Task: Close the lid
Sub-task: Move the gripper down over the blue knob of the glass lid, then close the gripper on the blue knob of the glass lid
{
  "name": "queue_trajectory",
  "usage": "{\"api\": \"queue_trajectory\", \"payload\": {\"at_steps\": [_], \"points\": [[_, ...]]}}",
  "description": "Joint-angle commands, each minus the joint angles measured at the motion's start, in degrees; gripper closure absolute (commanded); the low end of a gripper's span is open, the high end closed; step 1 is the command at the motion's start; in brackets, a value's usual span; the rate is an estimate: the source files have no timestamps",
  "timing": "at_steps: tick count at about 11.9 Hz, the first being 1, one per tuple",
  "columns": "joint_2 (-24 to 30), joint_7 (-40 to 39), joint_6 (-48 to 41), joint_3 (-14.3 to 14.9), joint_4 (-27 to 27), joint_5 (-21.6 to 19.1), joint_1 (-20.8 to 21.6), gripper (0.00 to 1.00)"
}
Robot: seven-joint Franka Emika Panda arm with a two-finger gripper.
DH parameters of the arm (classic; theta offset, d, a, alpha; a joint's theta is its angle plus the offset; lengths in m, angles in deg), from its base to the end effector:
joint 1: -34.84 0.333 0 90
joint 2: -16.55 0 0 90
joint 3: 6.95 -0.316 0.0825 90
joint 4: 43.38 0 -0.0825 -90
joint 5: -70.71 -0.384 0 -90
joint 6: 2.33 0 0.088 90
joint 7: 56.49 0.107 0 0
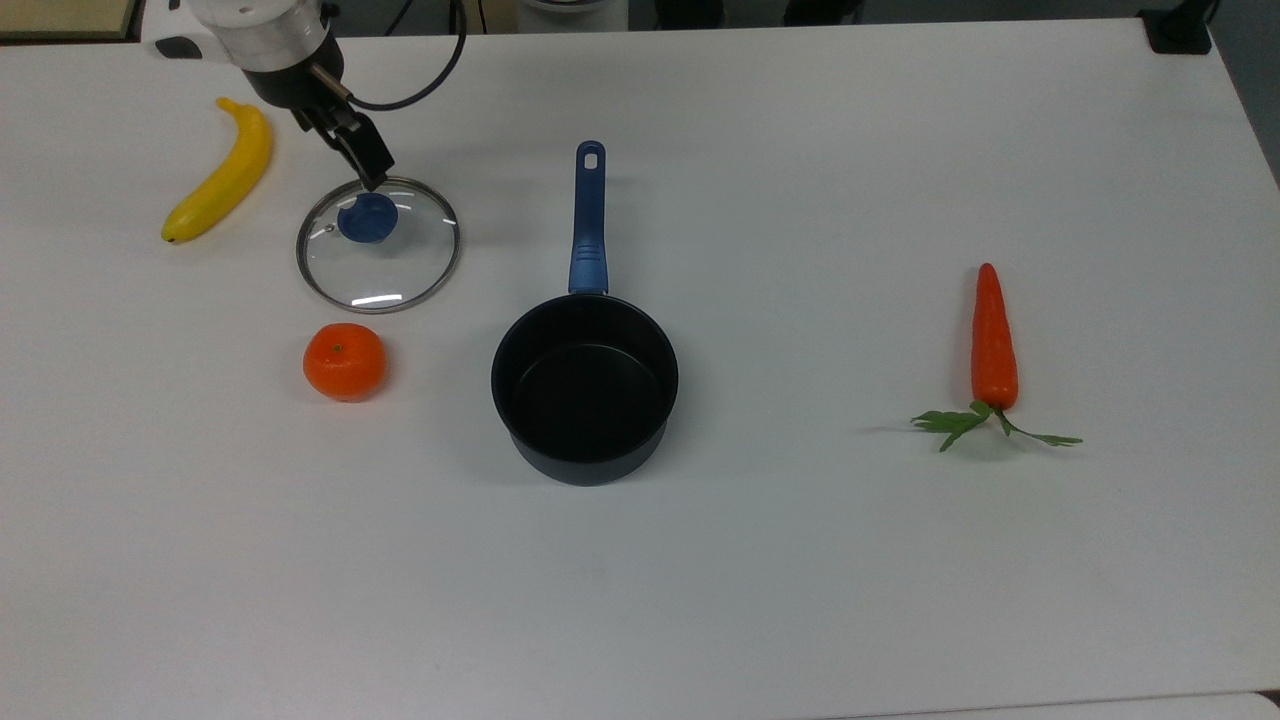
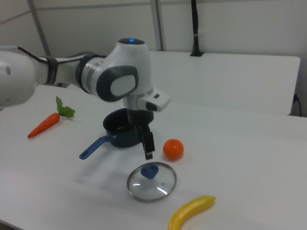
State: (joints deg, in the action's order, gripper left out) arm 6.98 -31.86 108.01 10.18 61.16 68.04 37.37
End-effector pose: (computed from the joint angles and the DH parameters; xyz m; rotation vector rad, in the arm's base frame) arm 0.5815 -0.1402 0.4409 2.9398 -1.0726 -0.0897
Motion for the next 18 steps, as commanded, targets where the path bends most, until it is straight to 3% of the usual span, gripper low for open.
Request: {"api": "queue_trajectory", "payload": {"at_steps": [1,4,11,18], "points": [[1.5,-3.5,5.8,-0.6,6.3,-0.6,-1.4,0.0],[1.3,-4.9,10.5,-0.6,10.5,-0.2,-1.7,0.0],[-2.4,-4.3,19.3,-2.0,10.9,-0.3,-0.9,0.04],[-3.0,-5.5,19.2,-2.3,11.5,-0.3,-1.0,0.1]]}}
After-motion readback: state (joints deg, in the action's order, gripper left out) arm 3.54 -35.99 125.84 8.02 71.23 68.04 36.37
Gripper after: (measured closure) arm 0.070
